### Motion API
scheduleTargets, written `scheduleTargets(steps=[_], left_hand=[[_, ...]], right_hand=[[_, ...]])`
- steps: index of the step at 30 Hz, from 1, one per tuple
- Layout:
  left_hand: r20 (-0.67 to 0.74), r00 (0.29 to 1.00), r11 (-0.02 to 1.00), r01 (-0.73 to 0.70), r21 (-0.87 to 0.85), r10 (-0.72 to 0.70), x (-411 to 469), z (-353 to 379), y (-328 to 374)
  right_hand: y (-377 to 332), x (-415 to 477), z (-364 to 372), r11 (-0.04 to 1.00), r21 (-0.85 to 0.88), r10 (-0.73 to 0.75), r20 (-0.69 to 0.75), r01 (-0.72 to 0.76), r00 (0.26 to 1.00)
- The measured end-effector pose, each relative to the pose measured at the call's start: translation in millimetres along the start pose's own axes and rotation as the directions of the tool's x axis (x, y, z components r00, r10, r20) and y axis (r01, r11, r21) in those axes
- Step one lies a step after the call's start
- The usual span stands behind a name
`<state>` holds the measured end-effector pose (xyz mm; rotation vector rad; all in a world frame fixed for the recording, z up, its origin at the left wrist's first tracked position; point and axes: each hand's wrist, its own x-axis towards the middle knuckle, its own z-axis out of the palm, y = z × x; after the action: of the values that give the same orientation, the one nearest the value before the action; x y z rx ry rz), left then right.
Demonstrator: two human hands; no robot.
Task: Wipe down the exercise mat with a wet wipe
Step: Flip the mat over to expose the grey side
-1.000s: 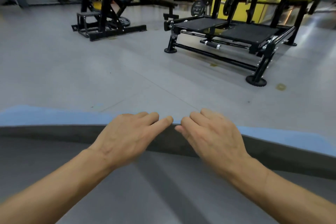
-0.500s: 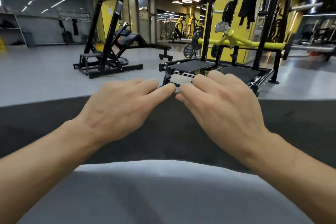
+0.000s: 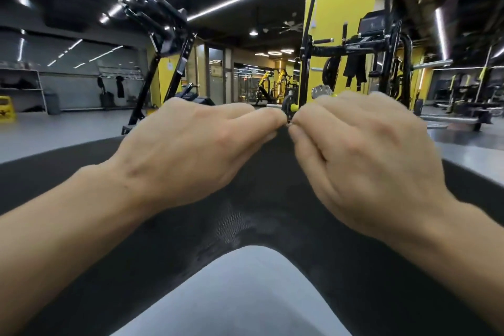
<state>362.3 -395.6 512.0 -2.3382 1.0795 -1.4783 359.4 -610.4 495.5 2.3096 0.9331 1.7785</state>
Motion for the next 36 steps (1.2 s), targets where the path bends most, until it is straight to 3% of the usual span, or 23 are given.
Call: scheduleTargets(steps=[4,8,12,16,21,24,31,36], left_hand=[[0.089,0.996,0.988,-0.004,-0.157,0.018,8,-13,5],[0.186,0.982,0.965,0.01,-0.26,0.04,0,-1,4],[0.295,0.955,0.958,0.118,-0.26,-0.038,-20,25,5],[0.36,0.929,0.983,0.138,-0.121,-0.086,-37,62,11],[0.216,0.971,0.994,0.107,0.014,-0.107,-46,101,5],[0.236,0.964,0.992,0.112,0.06,-0.123,-42,121,-5],[0.191,0.975,0.99,0.102,0.094,-0.118,-43,134,-10],[0.117,0.99,0.996,0.07,0.052,-0.075,-43,122,-3]], right_hand=[[12,4,-11,0.995,0.086,-0.041,-0.016,0.042,0.999],[13,6,-2,0.979,0.168,-0.134,0.081,0.119,0.988],[11,-3,28,0.965,0.229,-0.183,0.231,0.13,0.956],[3,-32,70,0.971,0.237,-0.121,0.33,0.042,0.936],[3,-48,107,0.99,0.139,-0.058,0.245,0.024,0.968],[6,-49,127,0.985,0.17,-0.015,0.257,-0.03,0.966],[5,-49,136,0.99,0.122,0.038,0.256,-0.071,0.966],[6,-49,121,0.988,0.157,-0.026,0.242,-0.013,0.97]])
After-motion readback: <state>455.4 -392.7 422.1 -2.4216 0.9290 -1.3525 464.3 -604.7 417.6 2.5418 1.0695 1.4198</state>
